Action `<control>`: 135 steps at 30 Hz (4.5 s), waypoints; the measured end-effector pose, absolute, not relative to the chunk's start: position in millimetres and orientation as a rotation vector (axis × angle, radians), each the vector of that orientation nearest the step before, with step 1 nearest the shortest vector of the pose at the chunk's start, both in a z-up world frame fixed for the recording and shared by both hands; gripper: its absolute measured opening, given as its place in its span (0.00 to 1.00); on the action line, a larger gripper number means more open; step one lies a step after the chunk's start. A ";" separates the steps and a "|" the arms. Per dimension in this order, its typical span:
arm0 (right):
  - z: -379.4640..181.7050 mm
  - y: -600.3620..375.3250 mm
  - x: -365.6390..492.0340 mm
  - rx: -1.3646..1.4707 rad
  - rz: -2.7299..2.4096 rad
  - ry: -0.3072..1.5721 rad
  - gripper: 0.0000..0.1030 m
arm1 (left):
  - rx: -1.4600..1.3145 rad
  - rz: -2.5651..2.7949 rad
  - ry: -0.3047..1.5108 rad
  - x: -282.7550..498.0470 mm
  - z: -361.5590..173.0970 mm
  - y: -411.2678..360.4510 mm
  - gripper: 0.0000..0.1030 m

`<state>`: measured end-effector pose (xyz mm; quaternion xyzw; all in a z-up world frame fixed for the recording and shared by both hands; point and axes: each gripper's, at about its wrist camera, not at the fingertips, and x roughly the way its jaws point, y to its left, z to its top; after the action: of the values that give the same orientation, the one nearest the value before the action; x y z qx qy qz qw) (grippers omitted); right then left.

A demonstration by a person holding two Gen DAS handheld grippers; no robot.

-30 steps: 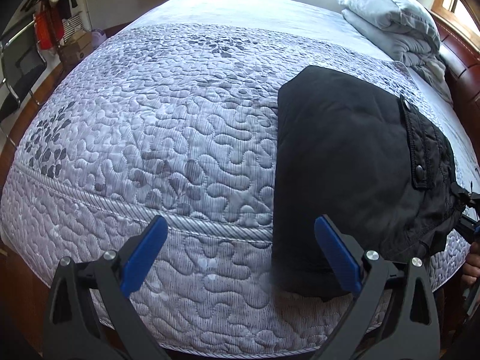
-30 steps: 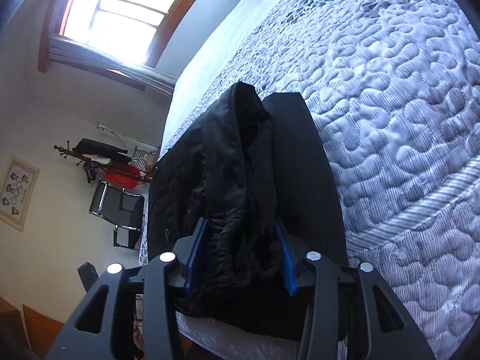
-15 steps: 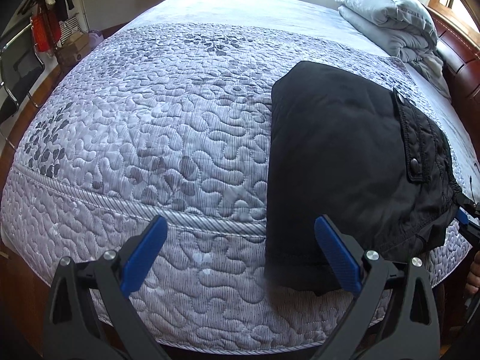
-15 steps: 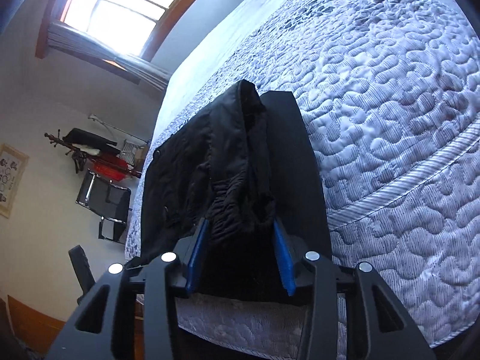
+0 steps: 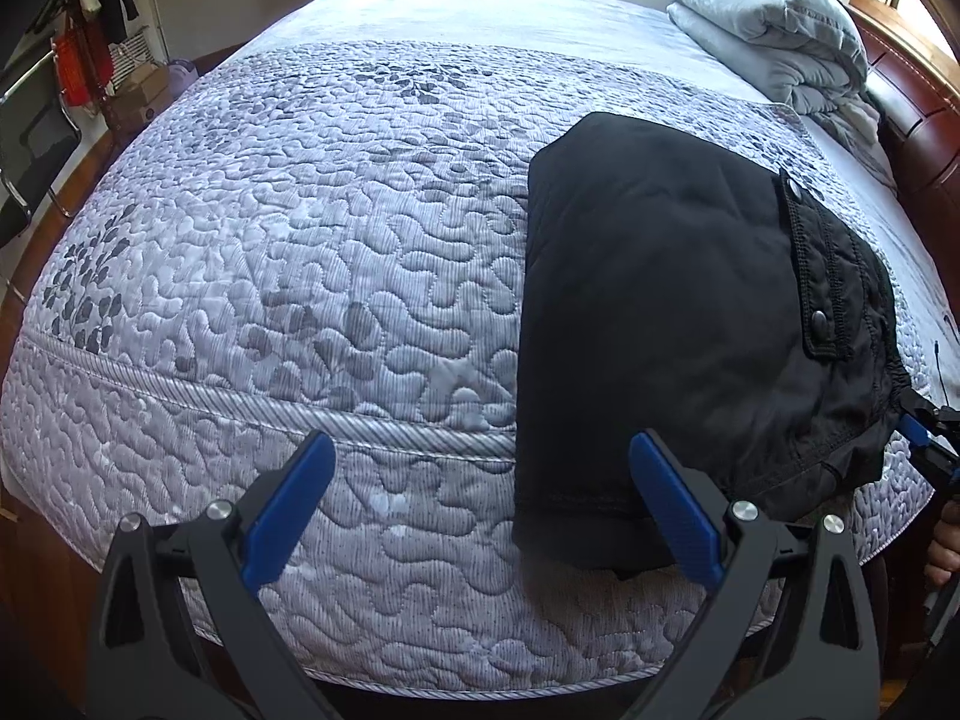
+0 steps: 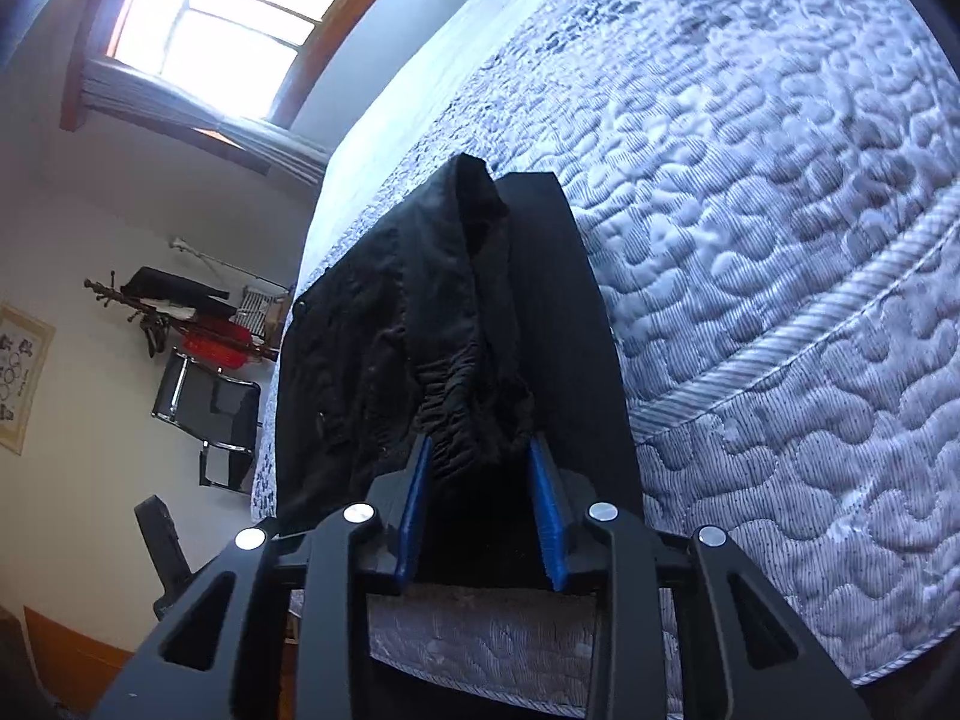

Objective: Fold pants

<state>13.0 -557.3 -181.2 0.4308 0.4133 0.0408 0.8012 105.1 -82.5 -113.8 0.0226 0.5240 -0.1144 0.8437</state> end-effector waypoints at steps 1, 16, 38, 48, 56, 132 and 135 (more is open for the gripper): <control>-181.4 -557.8 12.0 0.921 0.088 0.887 0.33 | 0.049 -0.245 1.108 105.4 -113.3 -82.6 0.95; -169.1 -547.4 6.4 0.791 0.040 0.921 0.32 | 0.037 -0.272 1.112 101.0 -107.3 -78.3 0.96; -76.4 -523.7 11.3 0.343 -0.262 0.797 0.97 | 0.135 -0.309 0.913 101.4 -41.6 -114.1 0.96; -81.2 -537.2 38.0 0.534 -0.056 0.803 0.96 | -0.061 -0.536 1.072 136.8 -68.9 -100.4 0.97; -122.3 -574.7 35.9 0.835 -0.247 0.970 0.97 | -0.519 -0.638 1.289 170.3 -133.1 -50.2 0.97; -179.8 -562.9 141.9 0.665 0.306 1.142 0.53 | -0.527 -0.753 1.372 225.1 -176.9 -164.8 0.72; -184.5 -571.7 132.2 0.683 0.307 1.133 0.53 | -0.524 -0.762 1.370 221.8 -182.2 -160.1 0.71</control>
<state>132.2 -571.7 -184.5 0.3159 0.5240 0.1420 0.7781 221.8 -160.1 -182.2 -0.2332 0.6095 -0.3392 0.6776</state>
